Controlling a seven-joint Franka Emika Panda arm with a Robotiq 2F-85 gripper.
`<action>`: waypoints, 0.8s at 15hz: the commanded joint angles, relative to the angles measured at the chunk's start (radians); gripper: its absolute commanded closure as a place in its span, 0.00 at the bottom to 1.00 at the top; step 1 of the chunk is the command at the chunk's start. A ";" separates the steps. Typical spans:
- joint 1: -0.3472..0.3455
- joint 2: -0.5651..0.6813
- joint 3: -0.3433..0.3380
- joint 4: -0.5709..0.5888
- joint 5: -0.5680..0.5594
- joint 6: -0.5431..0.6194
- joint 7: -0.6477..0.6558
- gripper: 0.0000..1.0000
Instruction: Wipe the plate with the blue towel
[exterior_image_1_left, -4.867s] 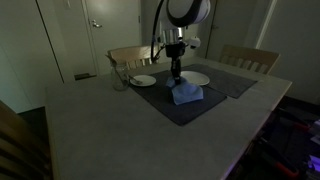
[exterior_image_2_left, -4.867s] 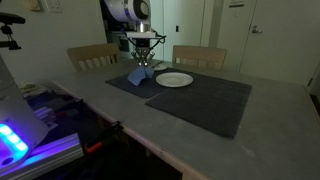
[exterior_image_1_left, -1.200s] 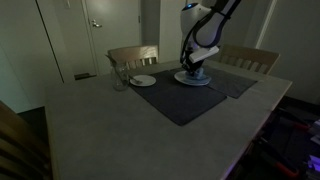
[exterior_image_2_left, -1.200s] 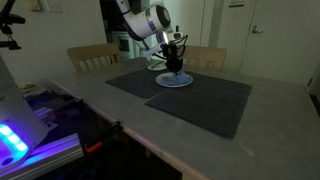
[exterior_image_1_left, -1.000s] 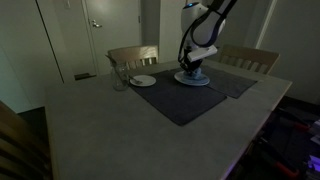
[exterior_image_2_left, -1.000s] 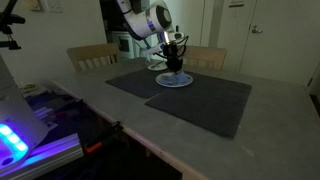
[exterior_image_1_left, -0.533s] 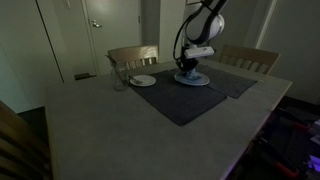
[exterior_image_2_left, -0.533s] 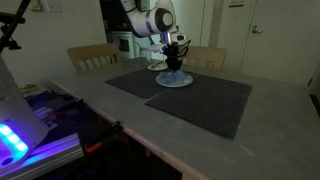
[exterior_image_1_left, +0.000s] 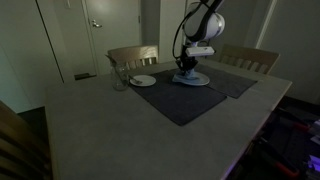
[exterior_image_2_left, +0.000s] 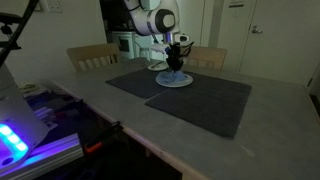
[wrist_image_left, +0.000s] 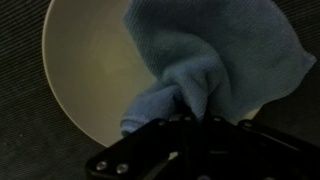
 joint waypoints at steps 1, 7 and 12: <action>0.038 0.030 -0.065 0.030 -0.064 -0.061 -0.026 0.98; 0.138 0.021 -0.205 0.014 -0.291 -0.153 0.059 0.98; 0.042 -0.007 -0.081 -0.018 -0.178 -0.086 -0.017 0.98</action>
